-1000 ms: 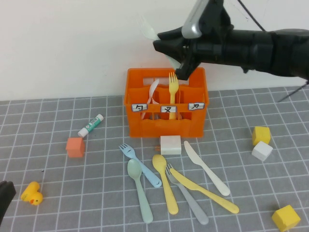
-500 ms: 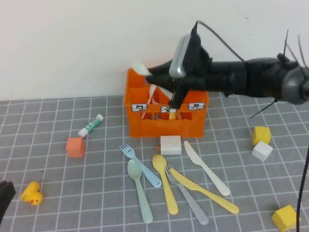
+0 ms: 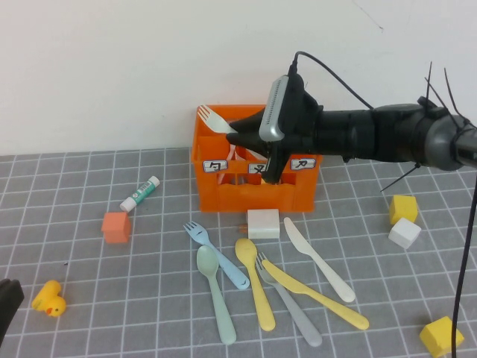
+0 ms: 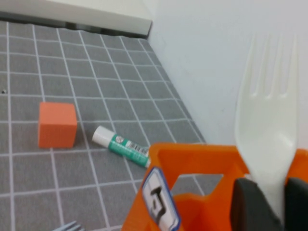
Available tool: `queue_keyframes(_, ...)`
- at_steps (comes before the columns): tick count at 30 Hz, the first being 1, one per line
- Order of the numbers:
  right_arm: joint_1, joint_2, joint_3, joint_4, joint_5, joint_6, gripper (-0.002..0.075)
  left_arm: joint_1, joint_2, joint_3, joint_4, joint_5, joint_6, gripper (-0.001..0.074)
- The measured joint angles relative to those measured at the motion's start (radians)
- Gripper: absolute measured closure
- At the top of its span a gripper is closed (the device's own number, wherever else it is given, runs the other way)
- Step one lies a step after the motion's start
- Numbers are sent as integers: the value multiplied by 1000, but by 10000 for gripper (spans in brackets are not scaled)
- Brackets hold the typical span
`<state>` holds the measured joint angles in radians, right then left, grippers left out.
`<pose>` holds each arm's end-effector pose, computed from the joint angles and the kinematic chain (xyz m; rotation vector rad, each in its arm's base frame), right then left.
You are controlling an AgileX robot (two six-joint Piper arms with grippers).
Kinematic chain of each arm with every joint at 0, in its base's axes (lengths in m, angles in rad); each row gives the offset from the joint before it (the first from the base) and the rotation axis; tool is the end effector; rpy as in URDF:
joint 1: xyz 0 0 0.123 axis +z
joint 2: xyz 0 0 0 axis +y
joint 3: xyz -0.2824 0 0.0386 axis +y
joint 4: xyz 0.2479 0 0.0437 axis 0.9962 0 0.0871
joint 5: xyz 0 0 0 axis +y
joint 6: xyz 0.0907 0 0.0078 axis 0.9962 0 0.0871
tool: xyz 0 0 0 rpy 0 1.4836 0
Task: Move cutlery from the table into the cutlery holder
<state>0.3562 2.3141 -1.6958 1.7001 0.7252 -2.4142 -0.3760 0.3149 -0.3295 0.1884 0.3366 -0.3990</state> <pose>0.4566 0.2339 0.1690 -1.3076 1.3948 0.4986 0.0757 -0.0238 0.2737 0.0961 1.8124 -0.3697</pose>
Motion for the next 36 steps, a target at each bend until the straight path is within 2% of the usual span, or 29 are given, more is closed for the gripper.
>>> queue_keyframes(3, 0, 7, 0, 0, 0, 9, 541, 0, 0, 0, 5, 0, 0, 735)
queue_keyframes(8, 0, 9, -2, 0, 0, 61, 396, 0, 0, 0, 18, 0, 0, 735)
queue_keyframes(16, 0, -4, -46, 0, -4, 131, 370, 0, 0, 0, 44, 19, 2, 735)
queue_keyframes(19, 0, -64, -49, -2, -4, 154, 421, 0, 0, 0, 51, 19, 2, 735)
queue_keyframes(22, 0, -165, -49, -17, -8, 228, 543, 0, -11, 0, 51, 25, 4, 735)
queue_keyframes(23, 0, -209, -50, -39, -11, 259, 600, 0, -17, 0, 51, 32, 4, 735)
queue_keyframes(25, 0, -293, -52, -113, -21, 345, 666, 0, -40, 0, 51, 45, 4, 735)
queue_keyframes(28, 0, -436, -56, -312, -49, 544, 706, 0, -77, 0, 51, 45, 10, 735)
queue_keyframes(31, 0, -556, -58, -604, -24, 830, 716, 0, -113, 0, 52, 45, 29, 735)
queue_keyframes(36, 0, -700, -58, -1026, 213, 1228, 718, 0, -129, 0, 59, 40, 35, 735)
